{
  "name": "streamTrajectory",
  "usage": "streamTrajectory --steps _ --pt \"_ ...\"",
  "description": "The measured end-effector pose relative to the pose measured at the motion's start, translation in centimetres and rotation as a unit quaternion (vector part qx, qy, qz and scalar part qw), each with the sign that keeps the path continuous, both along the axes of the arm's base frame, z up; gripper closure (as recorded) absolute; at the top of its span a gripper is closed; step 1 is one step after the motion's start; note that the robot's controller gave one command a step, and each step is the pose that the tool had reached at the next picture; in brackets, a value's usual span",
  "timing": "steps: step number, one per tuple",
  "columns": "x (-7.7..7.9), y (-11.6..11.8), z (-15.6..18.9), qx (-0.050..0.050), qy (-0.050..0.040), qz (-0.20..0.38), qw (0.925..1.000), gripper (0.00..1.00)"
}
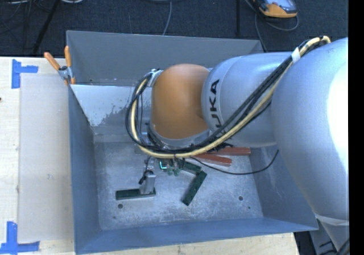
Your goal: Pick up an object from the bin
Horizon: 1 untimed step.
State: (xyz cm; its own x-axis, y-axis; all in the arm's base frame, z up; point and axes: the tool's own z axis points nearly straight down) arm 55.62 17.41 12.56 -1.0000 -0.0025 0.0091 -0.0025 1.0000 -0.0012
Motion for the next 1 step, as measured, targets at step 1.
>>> streamTrajectory --steps 1 --pt "-5.32 1.20 -5.99 0.000 0.0005 0.039 0.9992 0.00"
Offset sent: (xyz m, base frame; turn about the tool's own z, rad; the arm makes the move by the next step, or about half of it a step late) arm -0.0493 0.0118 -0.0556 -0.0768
